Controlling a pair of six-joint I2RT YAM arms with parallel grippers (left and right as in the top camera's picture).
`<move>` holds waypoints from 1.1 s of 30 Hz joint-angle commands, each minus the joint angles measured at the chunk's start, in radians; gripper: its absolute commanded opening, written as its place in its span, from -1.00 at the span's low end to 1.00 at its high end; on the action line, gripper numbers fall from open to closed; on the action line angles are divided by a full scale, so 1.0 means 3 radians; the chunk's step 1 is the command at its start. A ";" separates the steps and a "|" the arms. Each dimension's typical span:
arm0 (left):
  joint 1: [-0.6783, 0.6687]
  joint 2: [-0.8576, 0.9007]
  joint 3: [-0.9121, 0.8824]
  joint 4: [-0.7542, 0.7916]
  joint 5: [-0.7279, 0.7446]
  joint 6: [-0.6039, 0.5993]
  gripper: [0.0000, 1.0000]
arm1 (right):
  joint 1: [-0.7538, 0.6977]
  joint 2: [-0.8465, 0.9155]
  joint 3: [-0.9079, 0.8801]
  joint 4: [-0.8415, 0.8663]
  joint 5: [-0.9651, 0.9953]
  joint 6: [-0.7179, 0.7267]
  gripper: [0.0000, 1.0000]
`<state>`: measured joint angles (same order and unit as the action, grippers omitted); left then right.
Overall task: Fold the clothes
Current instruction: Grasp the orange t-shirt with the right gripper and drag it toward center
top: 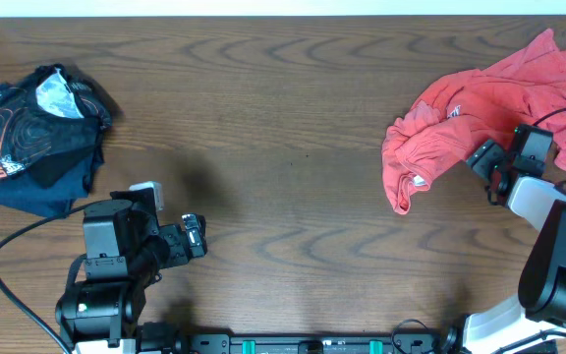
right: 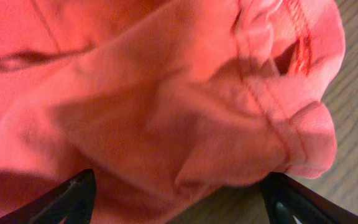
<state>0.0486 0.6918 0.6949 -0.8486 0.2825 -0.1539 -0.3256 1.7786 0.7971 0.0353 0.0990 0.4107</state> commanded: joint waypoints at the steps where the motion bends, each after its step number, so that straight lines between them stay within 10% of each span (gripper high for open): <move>1: -0.0014 -0.0001 0.0066 0.0003 0.0019 -0.0006 0.96 | -0.0039 0.0160 -0.0033 0.0078 0.0019 0.0103 0.57; 7: -0.0014 -0.0001 0.0066 0.0005 0.0018 -0.0005 0.96 | -0.0069 0.0148 -0.0027 0.0492 -0.0005 0.0102 -0.98; 33: -0.0014 -0.0001 0.0066 0.0036 0.0022 -0.0008 0.96 | 0.0668 -0.3106 -0.0001 -0.0725 -0.1514 -0.0551 -0.98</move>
<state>0.0486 0.6918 0.6952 -0.8326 0.2825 -0.1539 -0.1623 0.9085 0.7914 -0.1558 -0.2943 0.2901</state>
